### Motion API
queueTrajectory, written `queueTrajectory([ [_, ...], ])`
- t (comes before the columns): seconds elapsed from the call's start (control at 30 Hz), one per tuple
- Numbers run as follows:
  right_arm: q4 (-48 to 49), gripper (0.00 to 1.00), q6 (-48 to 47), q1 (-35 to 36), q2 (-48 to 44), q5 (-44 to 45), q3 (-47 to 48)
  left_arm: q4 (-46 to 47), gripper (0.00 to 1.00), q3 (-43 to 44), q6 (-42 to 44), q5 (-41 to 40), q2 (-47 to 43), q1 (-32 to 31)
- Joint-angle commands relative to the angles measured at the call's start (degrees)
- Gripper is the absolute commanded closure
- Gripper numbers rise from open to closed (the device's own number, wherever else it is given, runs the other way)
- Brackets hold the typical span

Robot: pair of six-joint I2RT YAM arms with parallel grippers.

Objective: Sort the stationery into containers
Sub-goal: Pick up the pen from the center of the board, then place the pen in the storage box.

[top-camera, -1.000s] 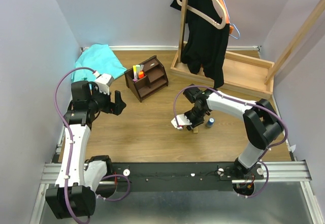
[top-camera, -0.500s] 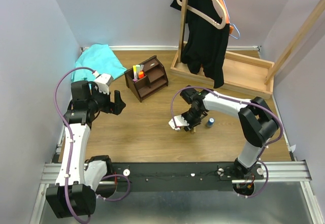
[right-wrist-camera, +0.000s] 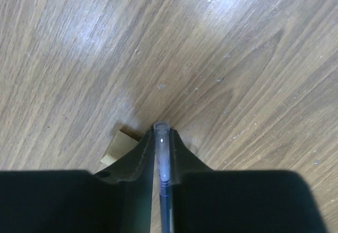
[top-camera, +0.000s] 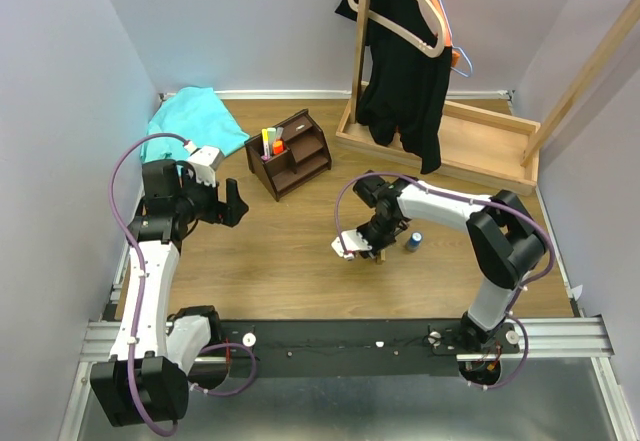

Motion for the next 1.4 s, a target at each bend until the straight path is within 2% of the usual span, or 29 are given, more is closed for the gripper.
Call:
queueTrajectory([
  [0.0,-2.0,0.88,2.1,0.8,2.5,-0.4,0.0,1.1,0.05,0.4,-0.6,-0.3,0.7,0.4],
  [0.03,-3.4,0.92,2.8,0.7,2.2,-1.3,1.6,1.2,0.05,0.6,-0.5,-0.3,0.8,0.3],
  [0.13,-7.4,0.95,6.9,0.7,1.6,-6.2,12.0,1.5,0.05,1.0,-0.6,-0.3,1.4,0.4],
  [0.17,-8.5,0.96,9.3,0.7,1.9,-7.4,19.1,1.9,0.05,1.0,-0.7,-0.3,1.5,0.3],
  [0.27,-11.9,0.97,14.2,0.8,4.9,-11.1,30.6,2.7,0.05,1.2,-1.5,-0.3,2.0,0.4],
  [0.3,-12.4,0.97,15.1,0.7,6.8,-12.2,37.1,2.9,0.05,1.3,-1.7,0.0,2.3,0.3],
  [0.43,-12.2,0.99,20.3,0.8,9.5,-15.8,47.6,3.2,0.05,2.0,-2.0,0.2,3.0,0.4],
  [0.53,-2.5,0.99,30.5,0.7,8.7,-20.0,47.5,3.2,0.05,2.4,-1.7,-0.3,3.1,0.5],
  [0.6,11.6,0.99,40.5,0.6,7.3,-23.2,43.9,3.2,0.05,2.2,-1.7,-0.4,2.9,0.4],
  [0.63,17.7,0.99,44.4,0.7,6.2,-23.9,39.0,3.1,0.05,2.2,-1.8,-0.5,3.0,0.4],
  [0.67,31.1,0.99,52.9,0.6,4.5,-24.3,36.4,3.0,0.05,2.0,-1.8,-0.5,2.8,0.5],
  [0.73,45.1,0.99,61.7,0.7,3.4,-24.4,32.1,3.0,0.05,1.7,-1.7,-0.5,2.5,0.5],
  [0.77,58.0,0.99,70.1,0.6,3.5,-23.7,29.5,2.9,0.05,1.4,-1.6,-0.6,2.5,0.5],
  [0.83,68.9,0.99,77.3,0.6,4.3,-19.8,27.8,2.6,0.05,1.2,-1.4,-0.7,2.2,0.7],
  [0.87,78.1,0.99,82.5,0.6,4.9,-18.7,27.3,2.6,0.05,1.0,-1.4,-0.8,2.1,0.7],
  [0.97,89.1,0.99,88.1,0.6,7.9,-14.3,27.8,1.9,0.05,0.6,-1.1,-1.0,1.6,0.8],
  [1.07,93.3,0.99,90.3,0.7,11.7,-12.1,31.7,1.1,0.05,0.0,-0.8,-1.2,1.0,0.9],
  [1.37,97.0,0.99,96.4,0.8,22.5,-8.8,42.2,0.4,0.05,-1.2,-0.4,-2.0,0.0,1.9],
])
